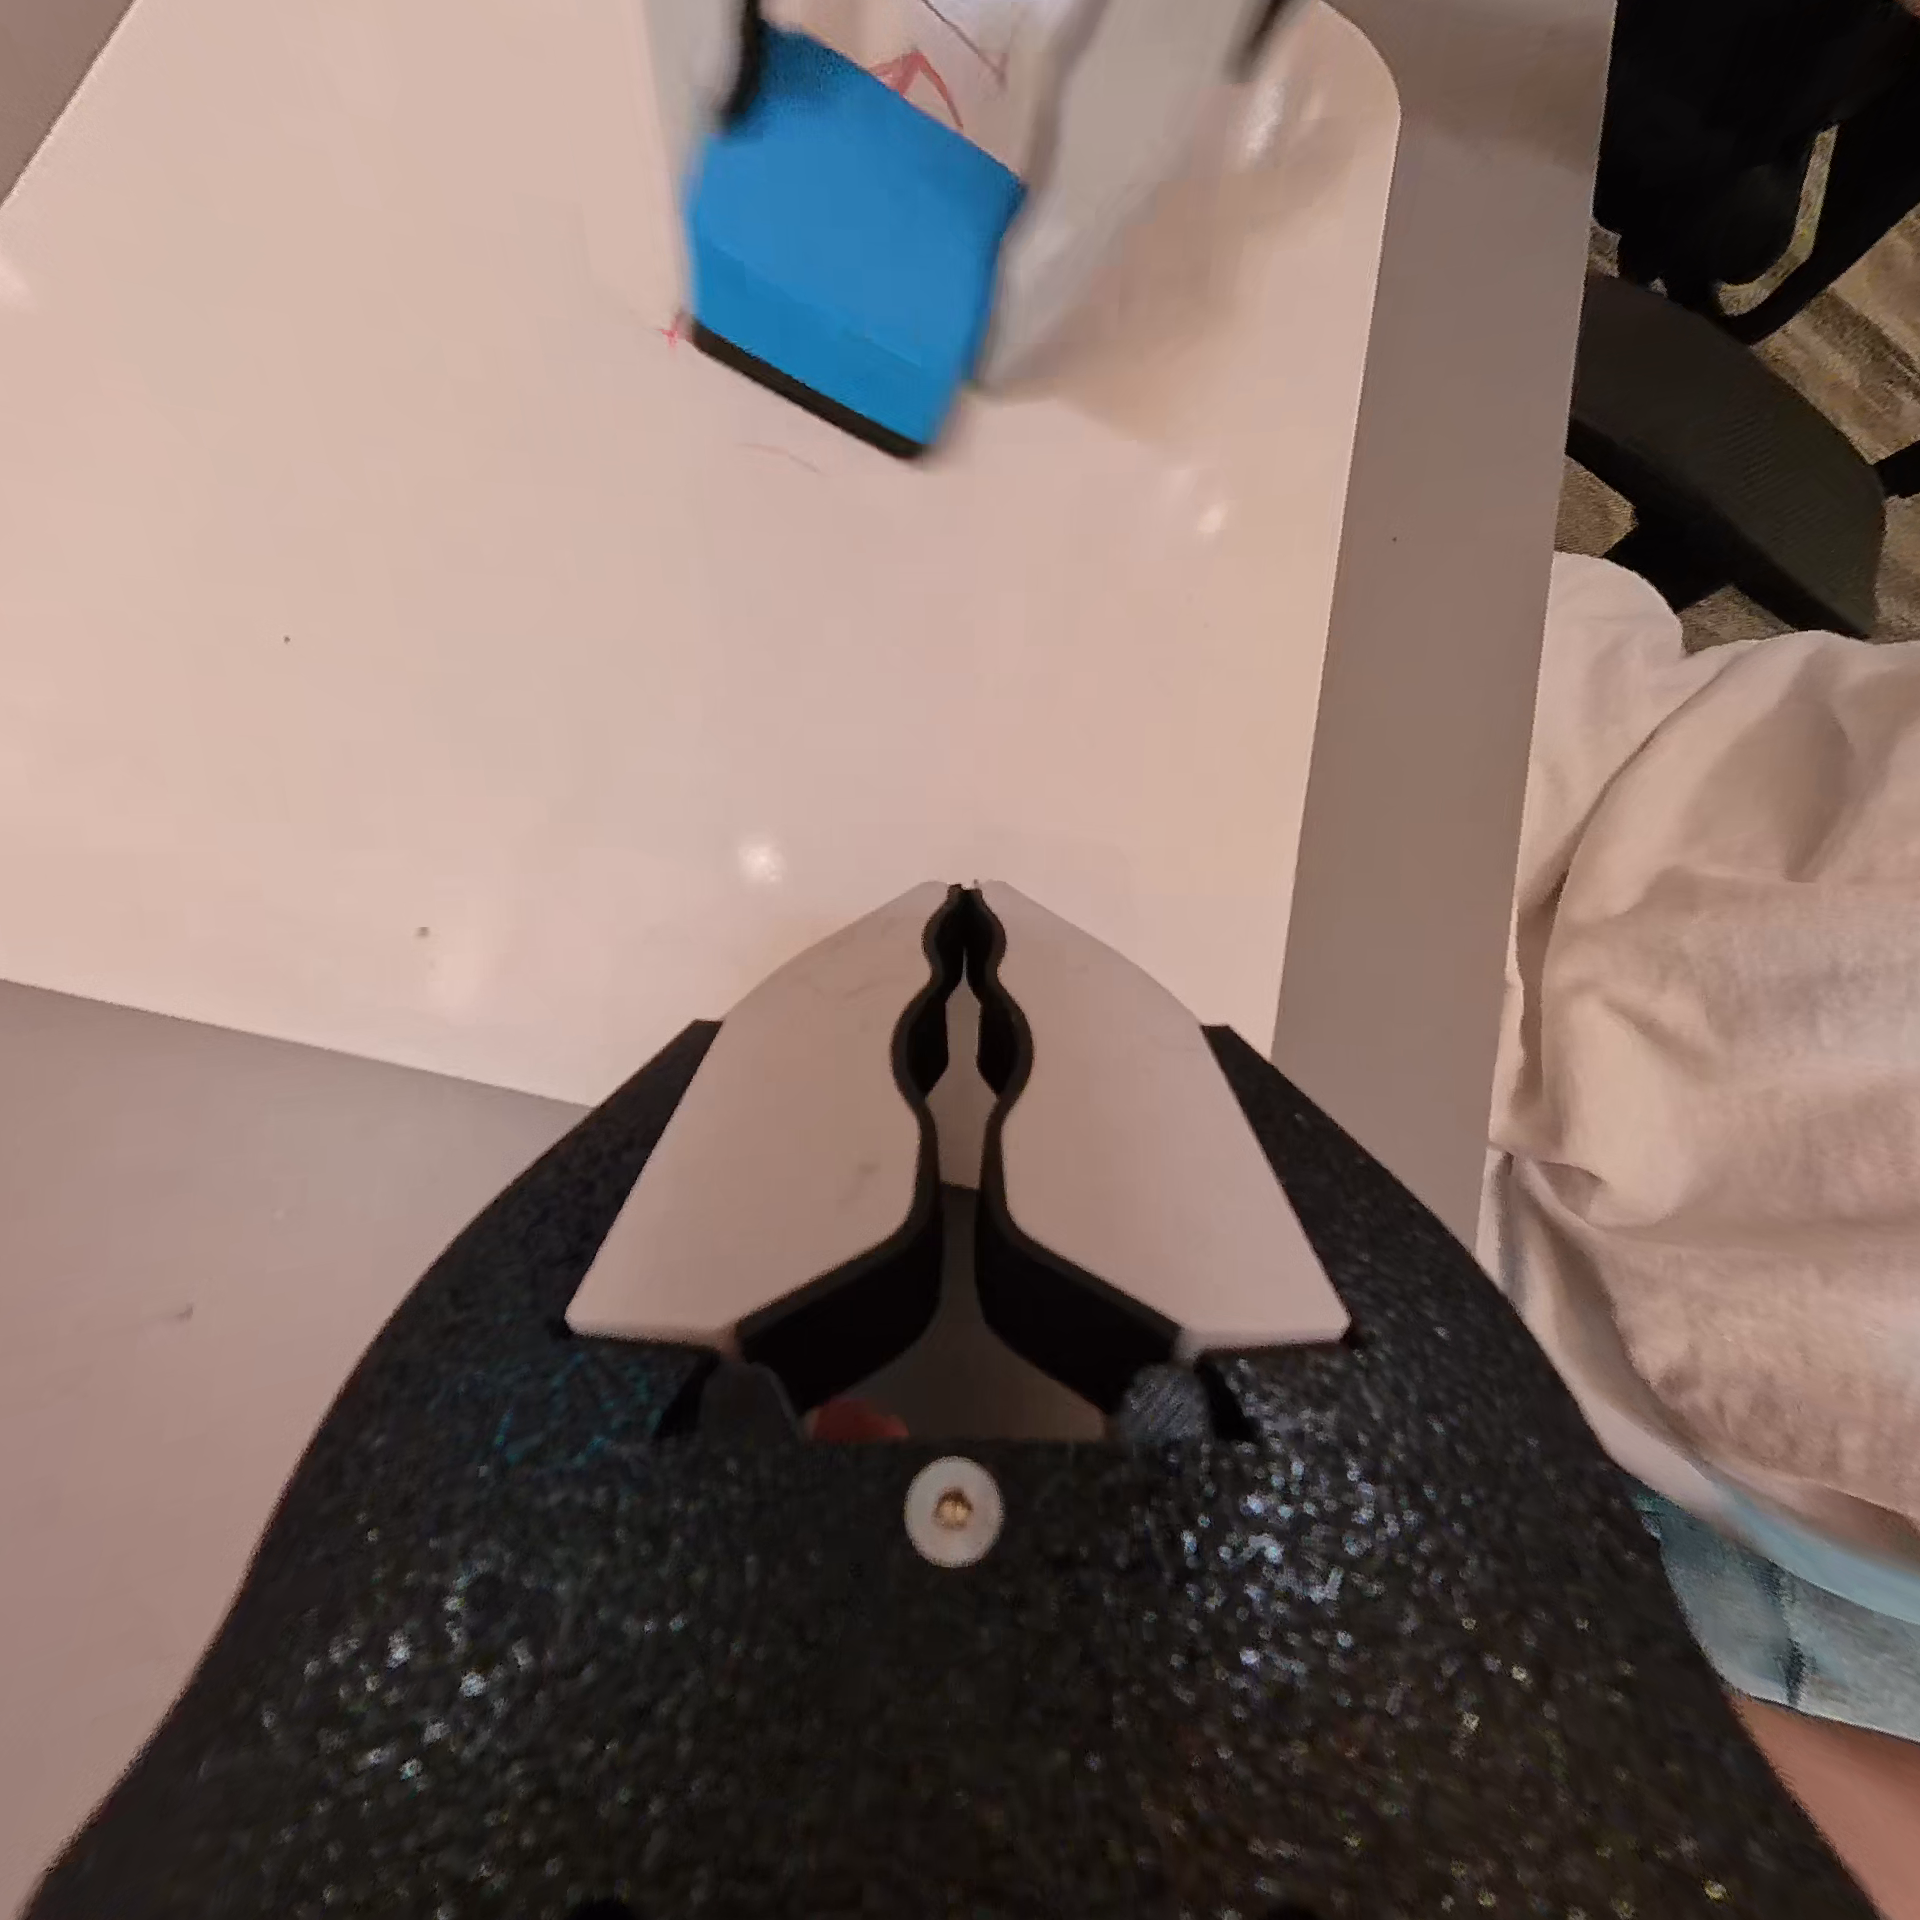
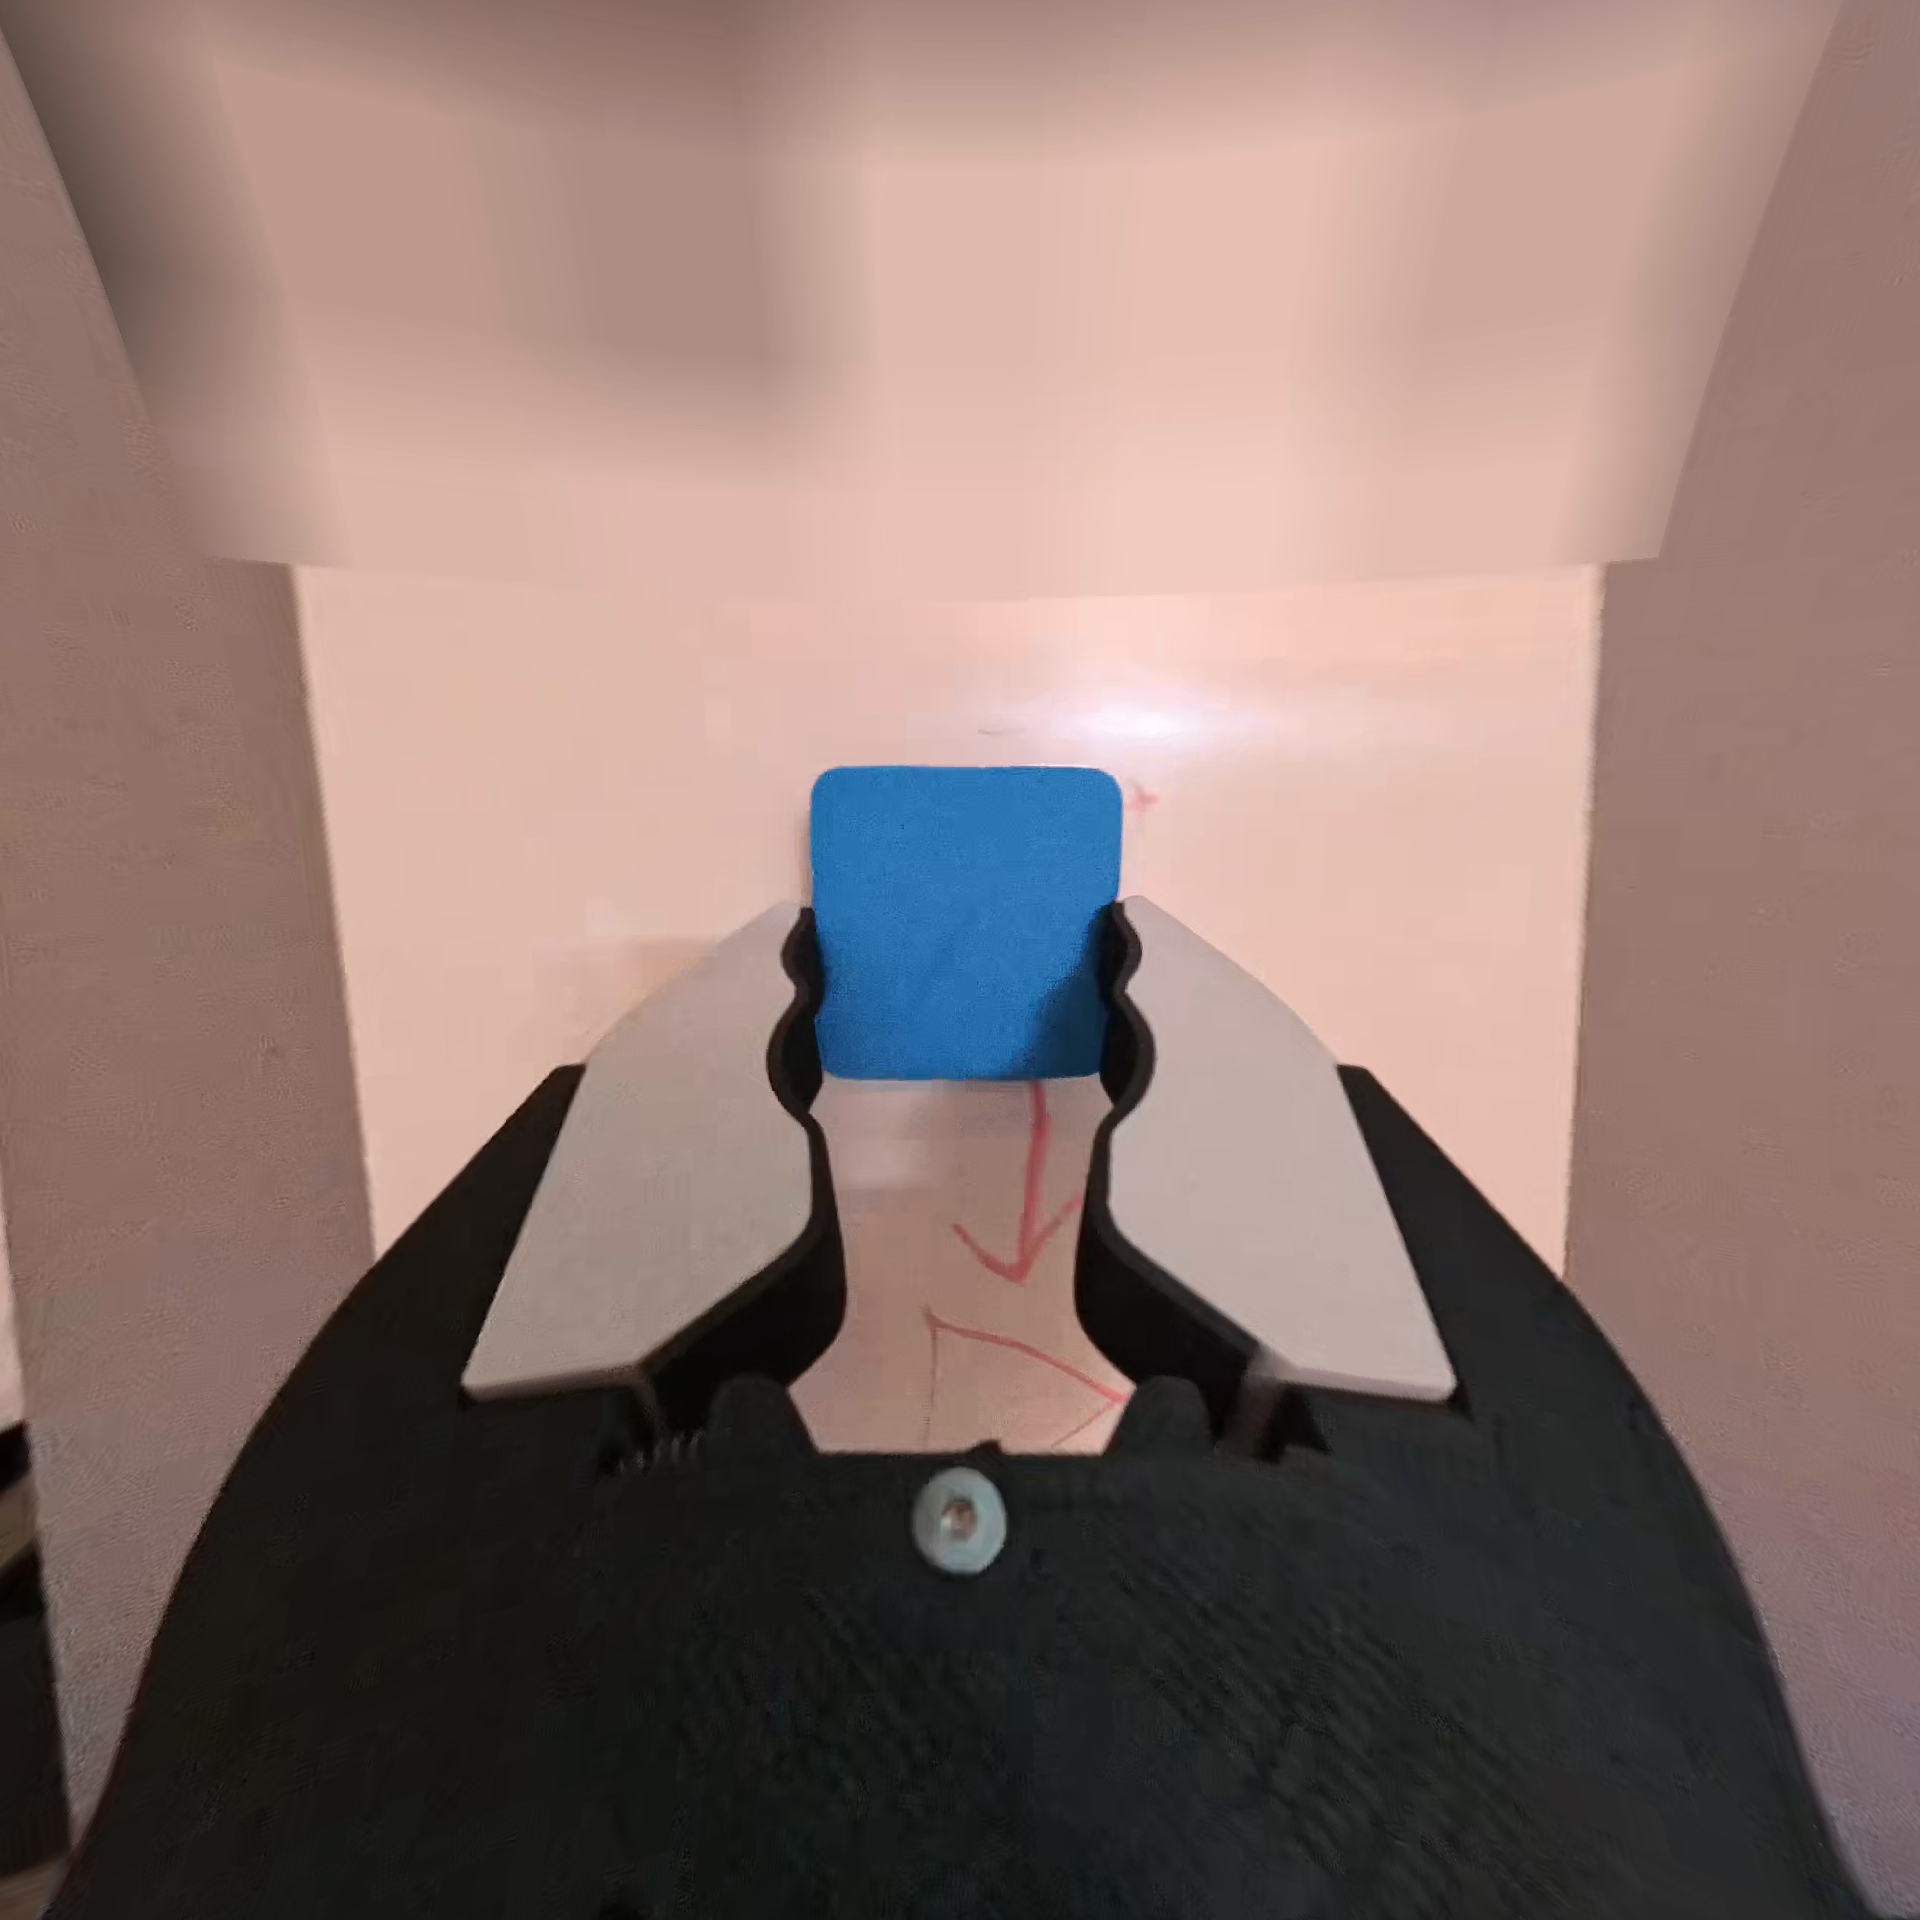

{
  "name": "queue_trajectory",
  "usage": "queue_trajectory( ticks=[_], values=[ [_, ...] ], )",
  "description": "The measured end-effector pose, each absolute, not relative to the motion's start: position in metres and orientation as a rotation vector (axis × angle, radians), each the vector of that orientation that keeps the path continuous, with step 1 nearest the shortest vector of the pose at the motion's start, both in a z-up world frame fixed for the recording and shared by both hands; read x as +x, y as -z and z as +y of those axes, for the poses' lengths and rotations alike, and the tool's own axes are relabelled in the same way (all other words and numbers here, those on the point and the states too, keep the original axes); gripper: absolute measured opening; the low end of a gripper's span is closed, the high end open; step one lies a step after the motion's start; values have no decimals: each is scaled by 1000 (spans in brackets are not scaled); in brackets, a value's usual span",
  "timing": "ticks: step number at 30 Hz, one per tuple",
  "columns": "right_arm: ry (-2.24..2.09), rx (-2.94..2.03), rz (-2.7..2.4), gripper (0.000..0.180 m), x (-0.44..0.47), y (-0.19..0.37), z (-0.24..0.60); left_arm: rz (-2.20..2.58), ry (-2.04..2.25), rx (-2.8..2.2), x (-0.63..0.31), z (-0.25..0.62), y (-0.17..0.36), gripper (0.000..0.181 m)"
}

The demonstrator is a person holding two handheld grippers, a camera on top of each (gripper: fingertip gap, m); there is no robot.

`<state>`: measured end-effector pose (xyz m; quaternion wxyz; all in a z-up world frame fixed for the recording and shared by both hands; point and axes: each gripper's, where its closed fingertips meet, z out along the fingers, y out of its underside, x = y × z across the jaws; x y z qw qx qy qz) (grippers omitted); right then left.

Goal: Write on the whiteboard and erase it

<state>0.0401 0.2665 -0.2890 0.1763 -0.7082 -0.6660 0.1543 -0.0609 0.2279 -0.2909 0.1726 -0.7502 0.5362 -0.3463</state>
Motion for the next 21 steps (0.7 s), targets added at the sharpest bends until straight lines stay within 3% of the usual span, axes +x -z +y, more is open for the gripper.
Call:
queue_trajectory(
  ticks=[8,15,21],
  values=[
    [-355,-2078,-1797,52,40,289,285,1508,970,-2138,-58,227,291,0],
    [-304,-2096,-1818,53,37,289,285,1458,534,-1972,-66,240,291,0],
    [-325,-2096,-1793,53,25,290,290,1228,1007,-2308,-56,217,288,0]
  ],
)
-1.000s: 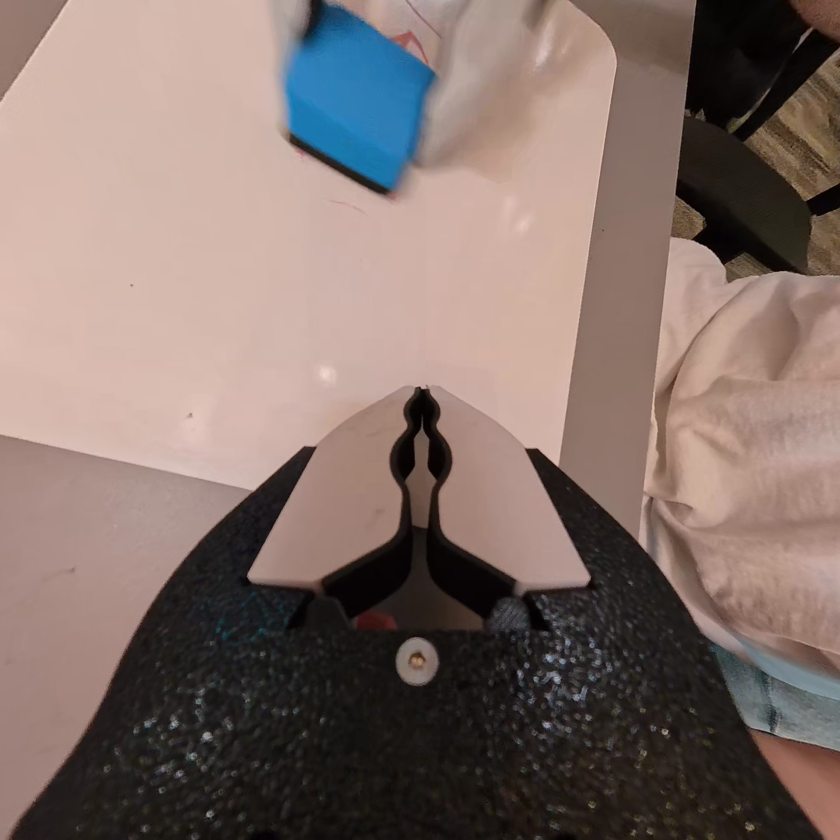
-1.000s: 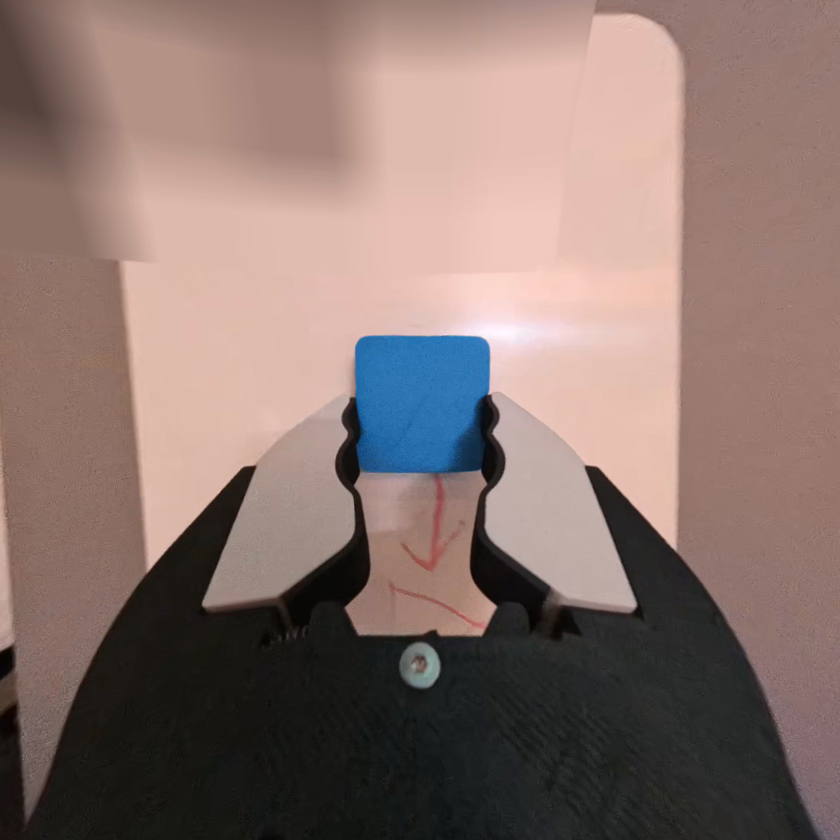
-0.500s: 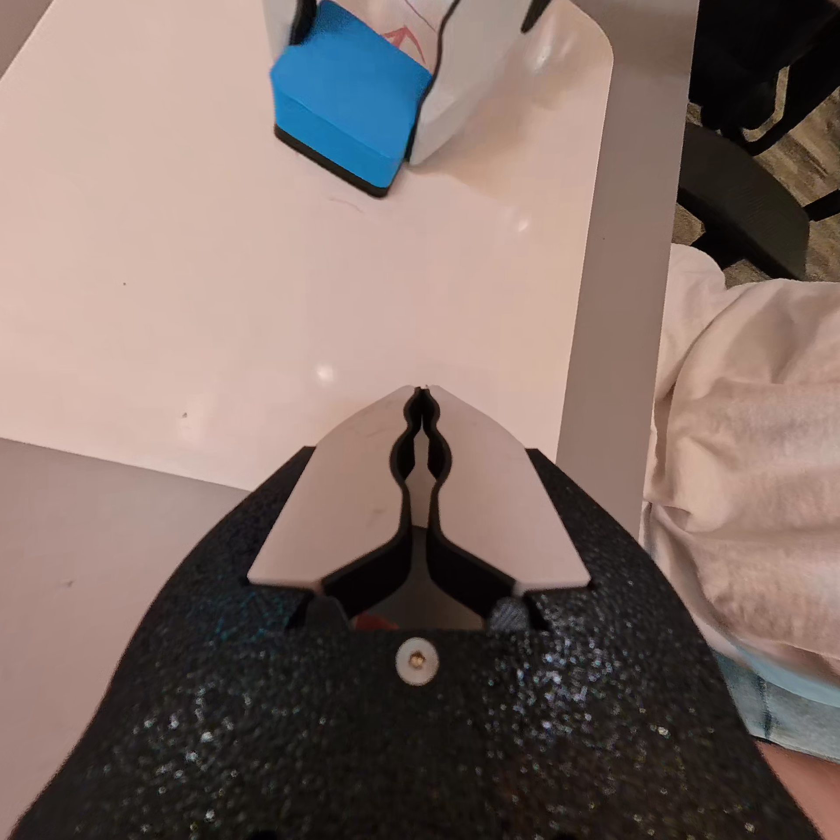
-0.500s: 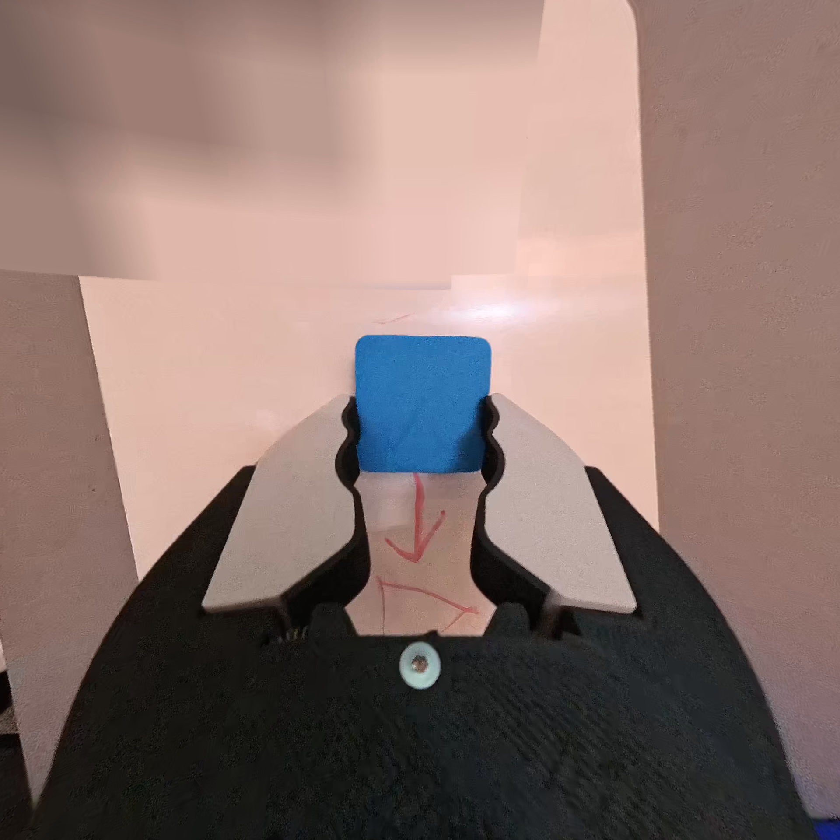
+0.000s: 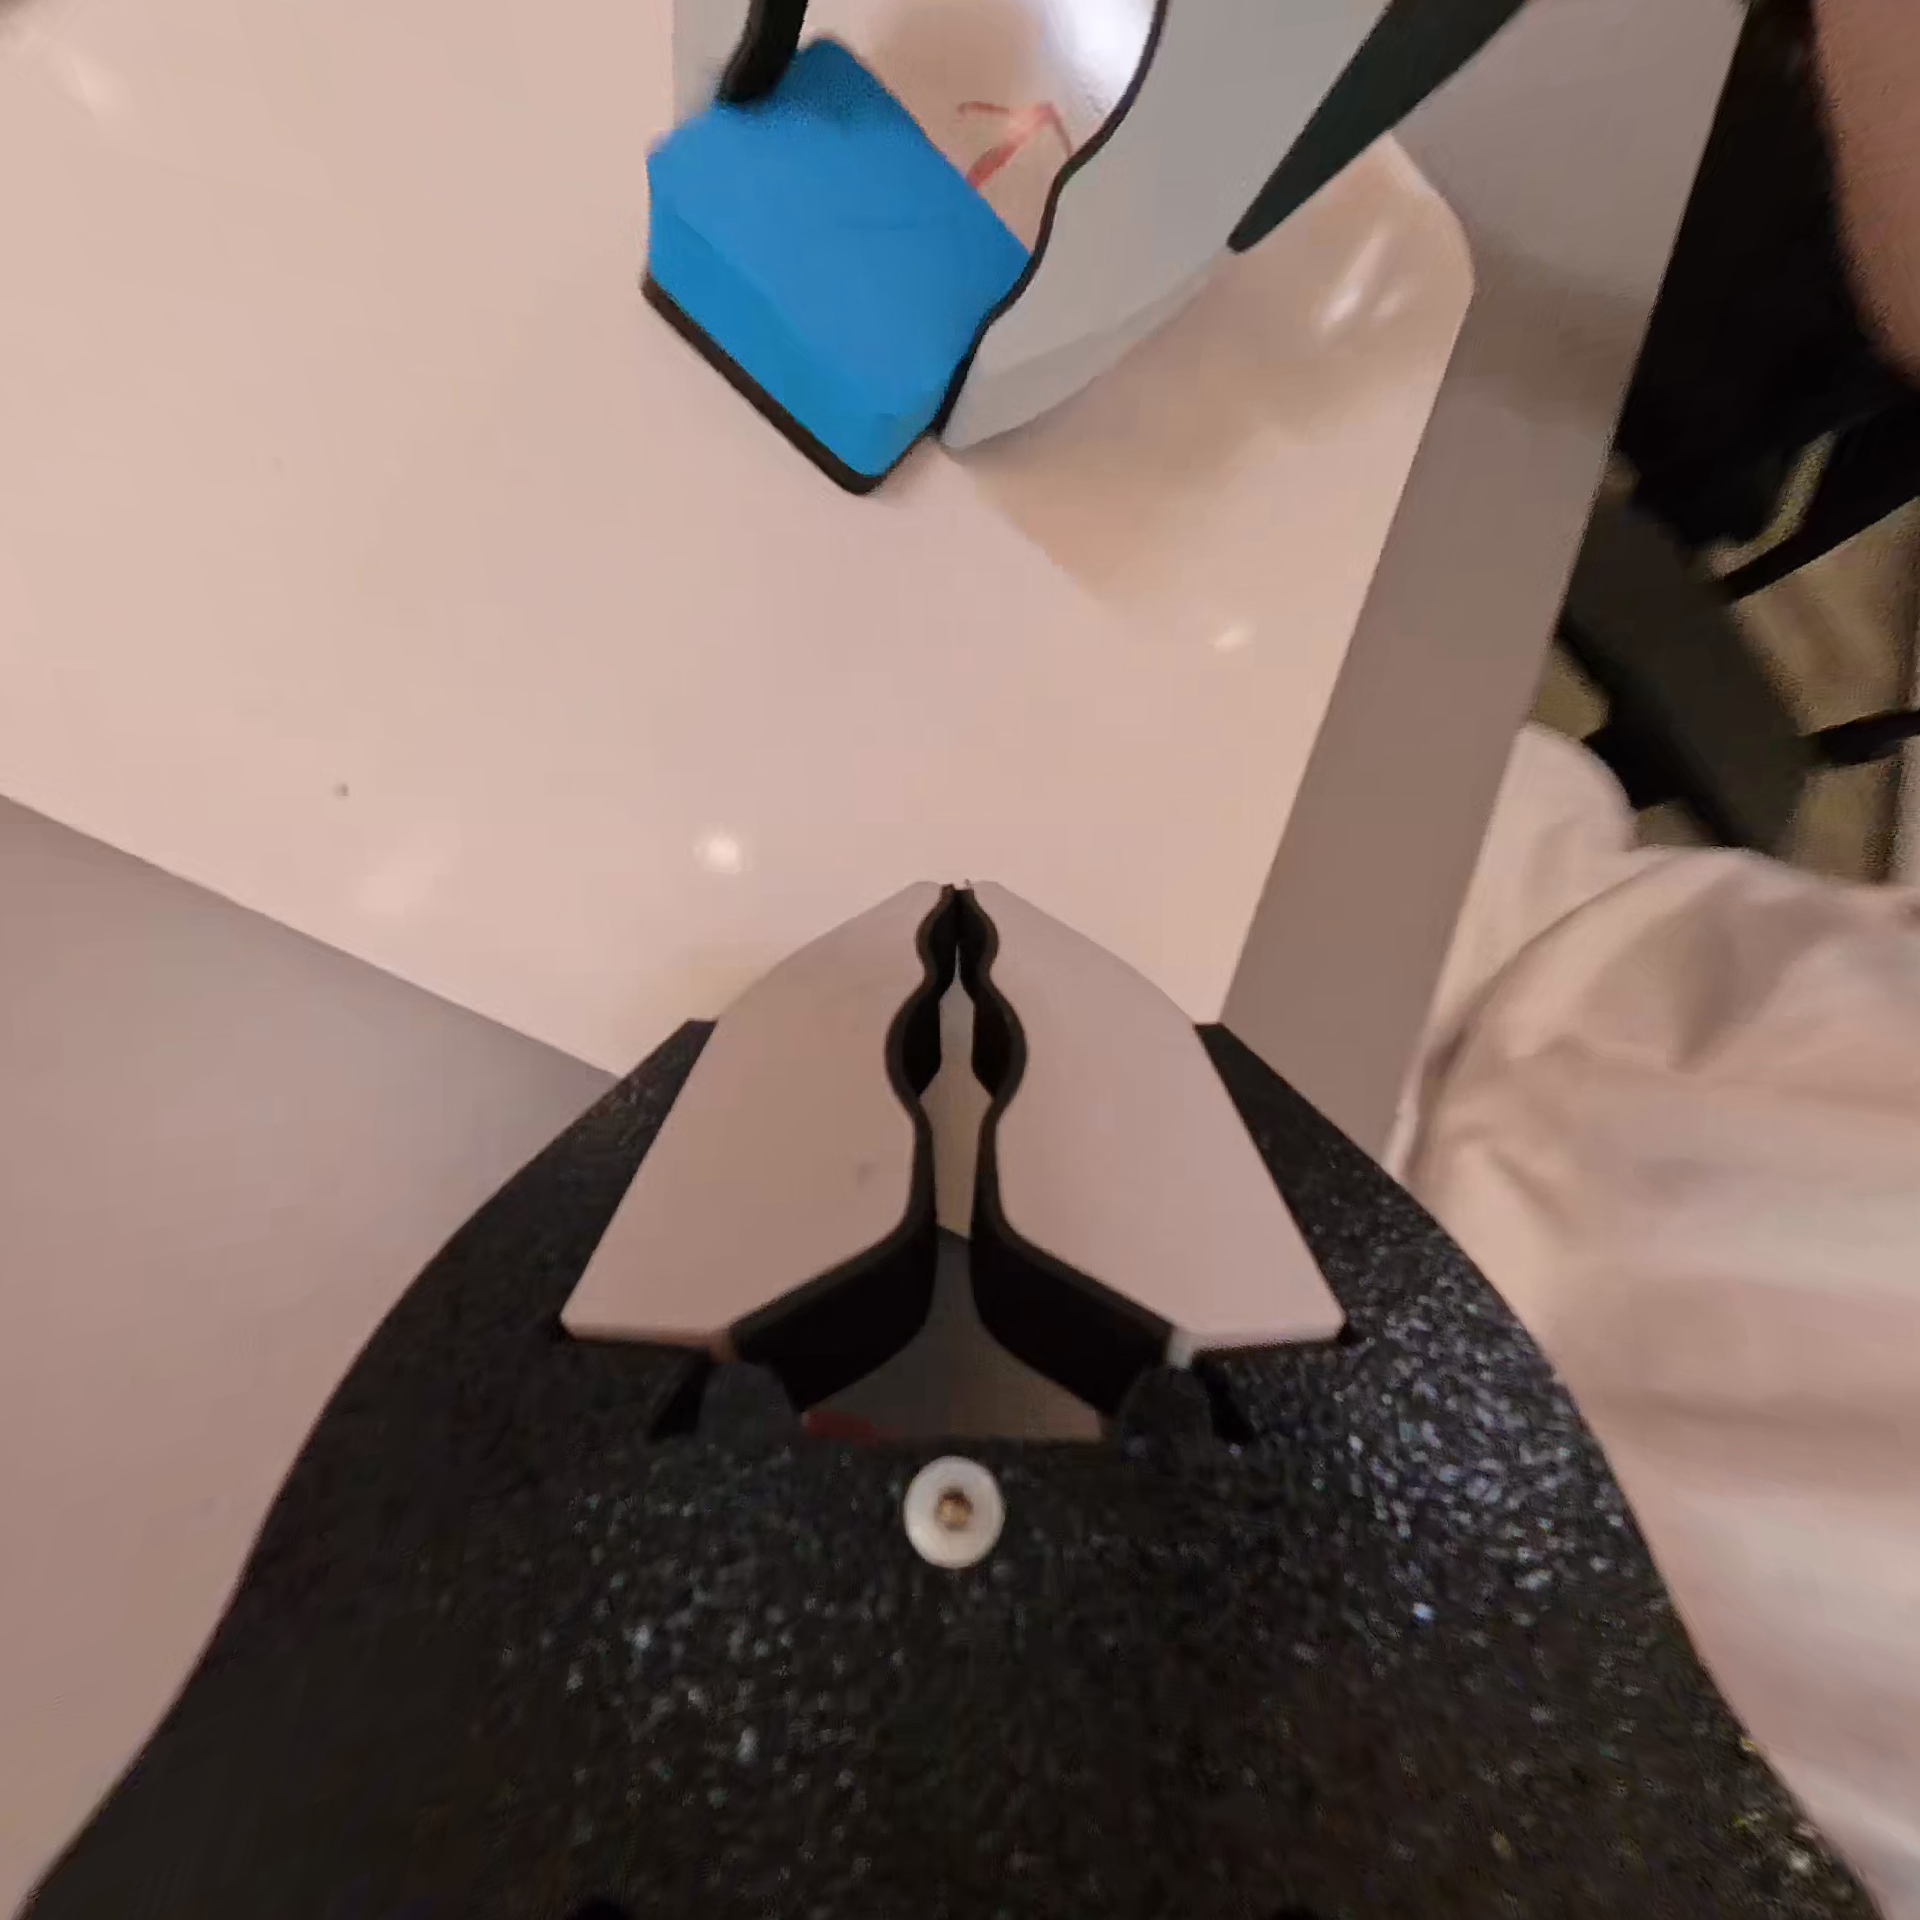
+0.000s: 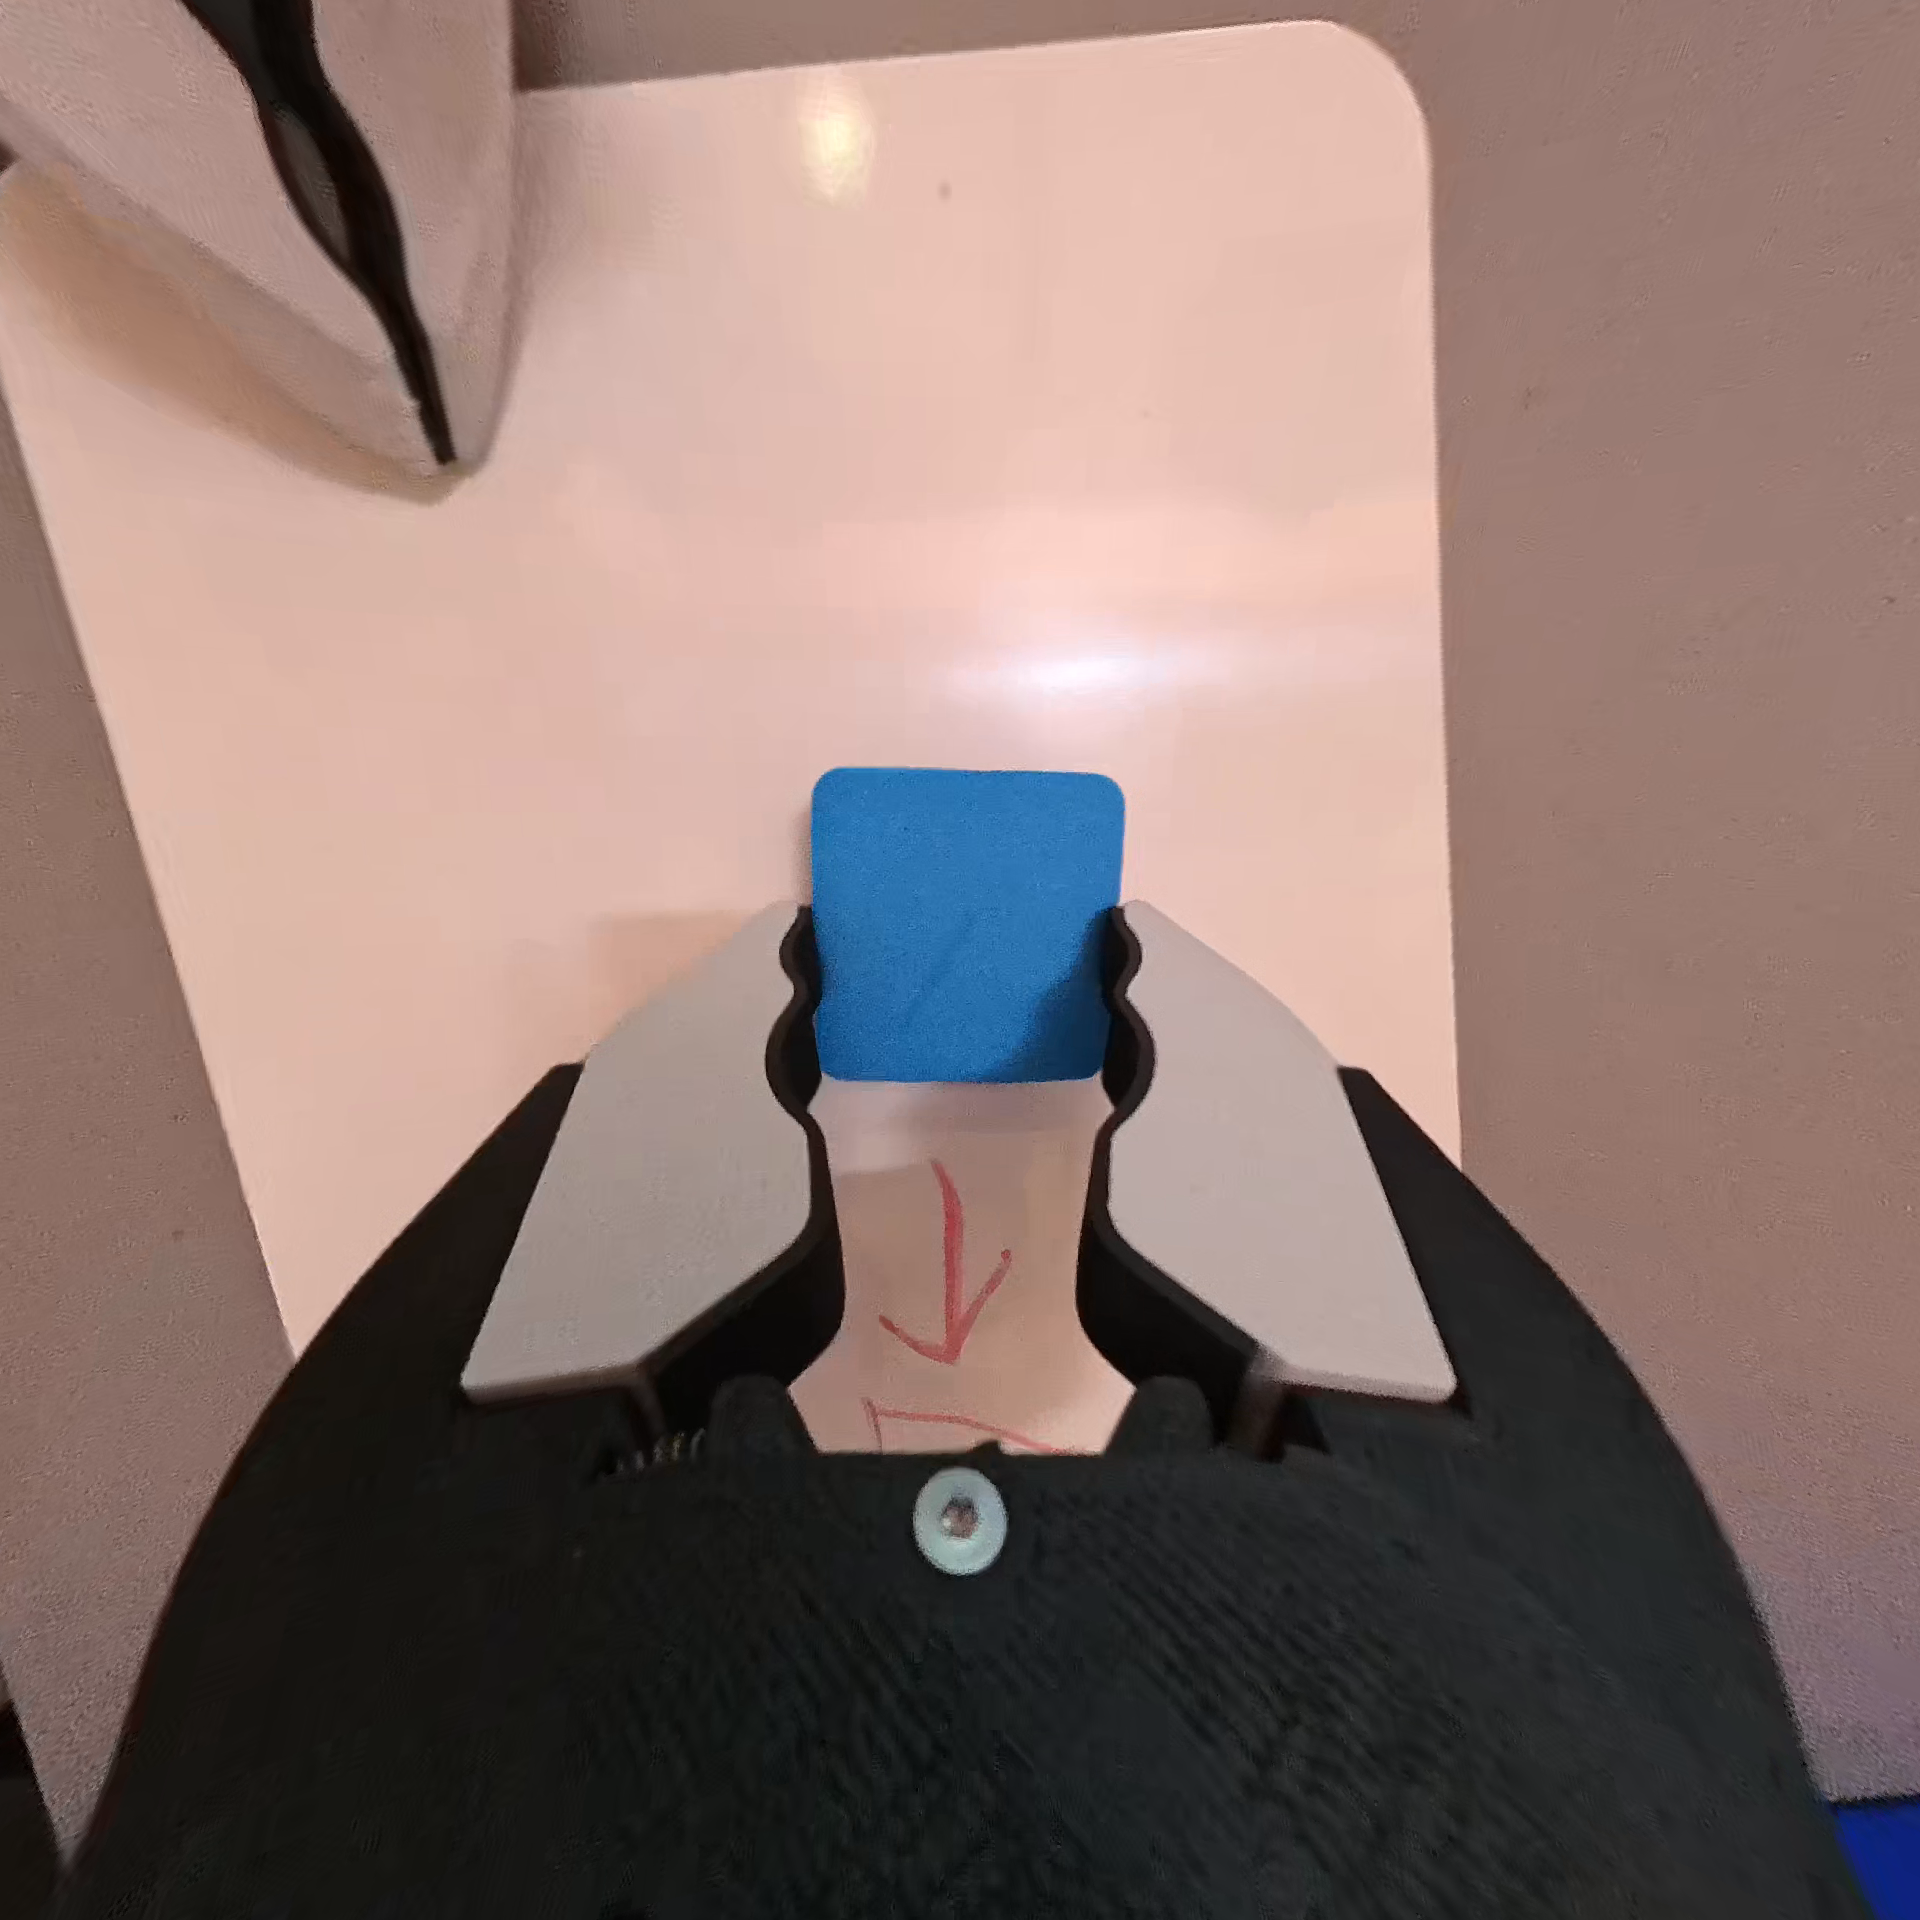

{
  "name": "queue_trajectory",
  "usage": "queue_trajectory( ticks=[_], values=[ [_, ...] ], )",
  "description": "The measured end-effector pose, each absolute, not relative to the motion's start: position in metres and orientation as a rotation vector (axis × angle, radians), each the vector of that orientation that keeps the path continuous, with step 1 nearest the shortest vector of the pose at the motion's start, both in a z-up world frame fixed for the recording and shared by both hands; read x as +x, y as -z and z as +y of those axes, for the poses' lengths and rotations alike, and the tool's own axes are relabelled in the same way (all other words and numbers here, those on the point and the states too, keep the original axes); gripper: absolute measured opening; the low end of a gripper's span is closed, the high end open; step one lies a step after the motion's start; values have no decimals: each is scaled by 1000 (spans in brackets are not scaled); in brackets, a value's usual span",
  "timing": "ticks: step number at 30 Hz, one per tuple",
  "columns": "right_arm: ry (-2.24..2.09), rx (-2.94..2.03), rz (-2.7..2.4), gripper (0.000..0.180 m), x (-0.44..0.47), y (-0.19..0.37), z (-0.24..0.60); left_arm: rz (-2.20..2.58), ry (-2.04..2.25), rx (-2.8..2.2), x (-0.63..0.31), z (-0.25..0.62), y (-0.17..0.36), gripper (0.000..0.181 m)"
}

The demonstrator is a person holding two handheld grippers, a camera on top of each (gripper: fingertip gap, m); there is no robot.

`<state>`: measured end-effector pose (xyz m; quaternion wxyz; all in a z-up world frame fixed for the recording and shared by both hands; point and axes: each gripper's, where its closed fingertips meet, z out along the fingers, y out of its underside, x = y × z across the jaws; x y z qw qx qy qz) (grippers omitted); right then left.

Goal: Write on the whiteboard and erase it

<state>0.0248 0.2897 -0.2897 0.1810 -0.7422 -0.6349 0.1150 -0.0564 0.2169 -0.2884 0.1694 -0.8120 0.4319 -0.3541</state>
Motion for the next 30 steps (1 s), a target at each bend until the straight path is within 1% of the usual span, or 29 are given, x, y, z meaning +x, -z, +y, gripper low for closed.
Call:
queue_trajectory(
  ticks=[2,6,8,12,15,18,20,21,24,30],
  values=[
    [-333,-2135,-1739,53,24,290,297,1152,1109,-2384,-56,217,288,0],
    [-357,-1967,-1933,53,6,289,277,1081,1168,-2417,-57,217,287,0],
    [-348,-1994,-1938,53,5,290,275,1082,1161,-2416,-57,217,287,0],
    [-359,-2109,-1830,53,24,290,300,1087,1151,-2413,-57,217,288,0],
    [-330,-1959,-2004,53,16,290,269,1095,1134,-2404,-57,217,288,0],
    [-309,-2084,-1864,53,46,290,293,1114,1143,-2402,-57,216,288,0],
    [-399,-2167,-1704,53,68,290,310,1128,1147,-2397,-57,216,288,0],
    [-426,-2173,-1688,53,71,289,306,1133,1145,-2394,-57,216,288,0],
    [-286,-2108,-1854,53,78,290,275,1156,1136,-2379,-58,215,288,0],
    [-503,-2151,-1724,53,91,290,267,1195,1133,-2359,-55,215,289,0]
  ],
)
